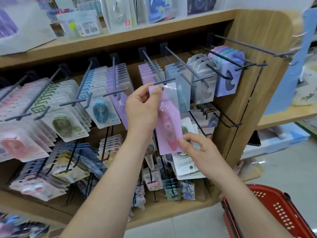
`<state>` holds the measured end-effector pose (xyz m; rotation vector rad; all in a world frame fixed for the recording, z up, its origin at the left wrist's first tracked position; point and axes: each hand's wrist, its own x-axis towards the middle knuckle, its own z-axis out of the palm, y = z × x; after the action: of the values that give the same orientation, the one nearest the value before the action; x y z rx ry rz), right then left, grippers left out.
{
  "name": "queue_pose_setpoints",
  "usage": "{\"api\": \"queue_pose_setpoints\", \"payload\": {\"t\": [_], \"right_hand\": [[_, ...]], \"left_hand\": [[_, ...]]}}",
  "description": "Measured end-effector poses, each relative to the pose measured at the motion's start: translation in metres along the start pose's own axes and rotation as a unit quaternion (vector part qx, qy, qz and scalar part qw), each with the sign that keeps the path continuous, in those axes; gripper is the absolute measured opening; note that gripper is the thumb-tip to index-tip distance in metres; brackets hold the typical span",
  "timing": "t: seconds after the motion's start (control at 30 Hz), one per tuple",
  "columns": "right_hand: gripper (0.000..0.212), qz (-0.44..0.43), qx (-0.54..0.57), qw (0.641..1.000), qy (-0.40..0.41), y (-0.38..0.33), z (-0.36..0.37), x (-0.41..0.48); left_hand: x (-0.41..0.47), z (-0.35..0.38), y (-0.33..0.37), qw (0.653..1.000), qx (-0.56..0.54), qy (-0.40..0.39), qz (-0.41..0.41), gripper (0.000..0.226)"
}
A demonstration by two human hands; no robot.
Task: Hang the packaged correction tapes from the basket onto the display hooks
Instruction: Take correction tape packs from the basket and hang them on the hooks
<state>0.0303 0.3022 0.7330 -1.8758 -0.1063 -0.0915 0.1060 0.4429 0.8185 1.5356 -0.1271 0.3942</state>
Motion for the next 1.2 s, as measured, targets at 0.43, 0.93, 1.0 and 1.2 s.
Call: {"api": "queue_pose_setpoints", "payload": {"t": [0.43, 0.93, 1.0, 1.2], "right_hand": [[0.019, -0.006, 0.090, 0.996, 0.024, -0.018, 0.007, 0.017], [0.083, 0.035, 0.179, 0.982, 0.041, 0.000, -0.025, 0.001], [0.087, 0.035, 0.187, 0.981, 0.025, -0.001, -0.026, 0.000], [0.064, 0.017, 0.172, 0.985, -0.028, -0.008, -0.023, 0.001]], "left_hand": [[-0.040, -0.016, -0.006, 0.915, 0.386, -0.066, 0.102, 0.063], [0.007, -0.005, -0.028, 0.826, 0.551, -0.058, 0.101, 0.060], [-0.007, -0.009, -0.031, 0.869, 0.479, -0.062, 0.102, 0.052], [-0.038, -0.016, -0.025, 0.970, 0.055, -0.152, -0.181, 0.016]]}}
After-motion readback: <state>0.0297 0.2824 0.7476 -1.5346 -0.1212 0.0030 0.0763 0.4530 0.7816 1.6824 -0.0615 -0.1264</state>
